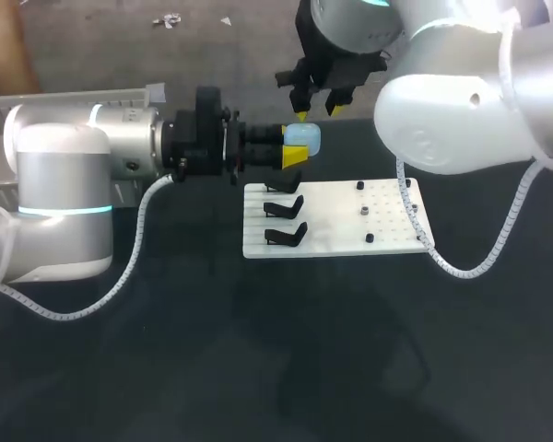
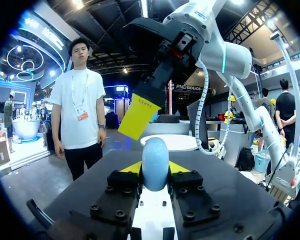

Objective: Pick up each earbud case from the left stands, insert the matching earbuds, close the lid, and place the case in the box.

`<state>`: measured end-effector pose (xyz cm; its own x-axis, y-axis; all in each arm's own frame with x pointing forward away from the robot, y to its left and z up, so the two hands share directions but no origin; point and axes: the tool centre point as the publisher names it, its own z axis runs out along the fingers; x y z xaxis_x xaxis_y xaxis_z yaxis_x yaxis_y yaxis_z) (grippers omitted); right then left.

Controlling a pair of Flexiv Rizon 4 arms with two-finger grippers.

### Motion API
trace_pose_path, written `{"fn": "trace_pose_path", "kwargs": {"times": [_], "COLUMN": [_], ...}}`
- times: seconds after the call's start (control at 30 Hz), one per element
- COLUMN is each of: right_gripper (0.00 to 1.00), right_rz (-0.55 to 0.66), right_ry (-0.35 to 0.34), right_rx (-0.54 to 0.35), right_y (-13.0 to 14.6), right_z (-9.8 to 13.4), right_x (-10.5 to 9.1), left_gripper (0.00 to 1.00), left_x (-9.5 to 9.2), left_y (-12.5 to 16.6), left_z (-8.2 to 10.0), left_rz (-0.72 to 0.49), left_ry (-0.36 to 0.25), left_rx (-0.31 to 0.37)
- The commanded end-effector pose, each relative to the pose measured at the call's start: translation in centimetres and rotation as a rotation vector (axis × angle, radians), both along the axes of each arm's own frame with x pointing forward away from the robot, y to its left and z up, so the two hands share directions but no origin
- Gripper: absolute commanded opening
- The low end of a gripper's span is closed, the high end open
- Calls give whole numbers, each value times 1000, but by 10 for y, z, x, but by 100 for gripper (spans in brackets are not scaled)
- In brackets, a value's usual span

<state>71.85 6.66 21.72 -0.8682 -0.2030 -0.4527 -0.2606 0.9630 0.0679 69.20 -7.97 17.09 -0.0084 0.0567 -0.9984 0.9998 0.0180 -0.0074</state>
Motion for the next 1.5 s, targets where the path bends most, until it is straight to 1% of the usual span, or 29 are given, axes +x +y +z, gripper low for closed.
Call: {"fn": "trace_pose_path", "kwargs": {"times": [0.03,0.1,0.13,0.23,0.33,0.37,0.4,0.5,0.53,0.63,0.67,0.73,0.77,0.8,0.83,0.87,0.93,0.97,1.0,1.03,1.2,1.23,1.27,1.33,1.43,1.5], "right_gripper": [64,95,100,100,100,100,100,100,100,100,100,100,100,100,100,100,100,100,100,100,100,100,100,100,100,100], "right_rz": [-56,-81,-86,-97,-106,-110,-112,-117,-122,-119,-123,-128,-130,-135,-137,-143,-149,-155,-156,-157,-156,-156,-156,-158,-158,-156], "right_ry": [-95,-111,-113,-120,-120,-112,-103,-68,-55,-15,4,32,44,54,59,67,74,81,82,83,90,90,92,94,100,105], "right_rx": [65,83,85,97,100,102,106,112,120,128,138,147,154,166,169,170,177,176,178,179,173,172,169,167,164,160], "right_y": [-24,-32,-33,-39,-40,-40,-39,-36,-35,-30,-29,-24,-23,-21,-20,-18,-17,-17,-16,-16,-14,-14,-14,-14,-14,-14], "right_z": [13,16,16,14,6,3,0,-11,-15,-25,-29,-35,-38,-41,-42,-44,-46,-48,-49,-50,-55,-56,-57,-58,-59,-60], "right_x": [-22,-27,-29,-38,-45,-48,-50,-57,-60,-67,-70,-75,-77,-78,-80,-82,-85,-86,-86,-87,-89,-89,-89,-89,-90,-90], "left_gripper": [0,0,0,0,0,0,0,0,0,0,0,0,0,0,0,0,0,0,0,0,0,0,0,0,0,0], "left_x": [4,9,12,23,34,41,46,62,69,83,91,98,104,108,111,114,120,122,124,125,133,134,133,133,132,131], "left_y": [15,27,34,59,81,95,106,144,160,197,215,236,248,259,265,275,289,295,299,302,317,318,319,319,319,320], "left_z": [10,18,24,40,51,55,58,63,64,64,60,54,47,41,37,28,14,7,2,-3,-40,-45,-48,-57,-73,-85], "left_rz": [36,59,75,113,150,173,194,258,285,353,400,430,464,476,496,518,554,575,581,585,616,623,627,630,631,634], "left_ry": [-22,-38,-50,-100,-133,-154,-163,-197,-209,-231,-214,-215,-197,-192,-181,-158,-141,-115,-105,-98,-25,-19,-10,8,49,71], "left_rx": [-24,-30,-39,-23,-9,6,3,28,25,35,36,25,34,29,25,27,47,41,36,50,101,105,124,116,133,162]}}
